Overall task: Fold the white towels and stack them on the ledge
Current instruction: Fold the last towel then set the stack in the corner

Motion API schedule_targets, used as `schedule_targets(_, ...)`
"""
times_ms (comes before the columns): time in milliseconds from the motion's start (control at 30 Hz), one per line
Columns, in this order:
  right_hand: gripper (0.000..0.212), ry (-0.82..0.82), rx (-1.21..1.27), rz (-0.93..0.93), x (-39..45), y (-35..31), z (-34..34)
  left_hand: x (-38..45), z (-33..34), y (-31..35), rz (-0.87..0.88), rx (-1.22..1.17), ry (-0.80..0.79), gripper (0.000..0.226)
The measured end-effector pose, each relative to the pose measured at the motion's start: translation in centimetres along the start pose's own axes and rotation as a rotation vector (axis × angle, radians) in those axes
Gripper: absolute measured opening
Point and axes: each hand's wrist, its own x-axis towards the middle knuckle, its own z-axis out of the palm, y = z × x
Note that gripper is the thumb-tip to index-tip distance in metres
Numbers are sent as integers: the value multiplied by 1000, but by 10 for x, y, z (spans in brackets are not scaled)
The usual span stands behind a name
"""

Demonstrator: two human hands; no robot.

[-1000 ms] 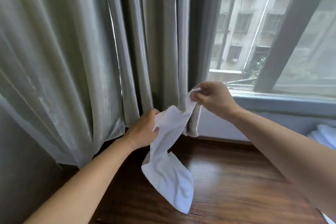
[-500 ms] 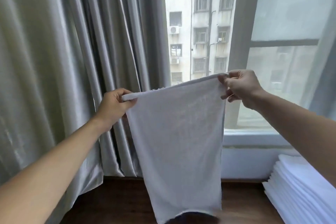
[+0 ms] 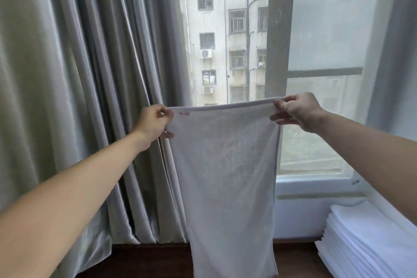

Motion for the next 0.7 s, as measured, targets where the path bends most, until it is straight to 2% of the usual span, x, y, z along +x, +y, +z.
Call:
schedule_targets(167,13,45,74,-53,1,-3,-10,-4,9,17,50,-9,50,18)
schedule_targets(367,15,15,1,-128,-27,3,-27,-51,8,27,59,-4,84,16)
schedule_targets(533,14,-51,-40,-100,-78,25,-41,-122,-1,13,5,28,57,16)
schedule_targets(700,14,-108,-87,-36,-143,51,-49,-191,-14,-7,-63,82,-40,22)
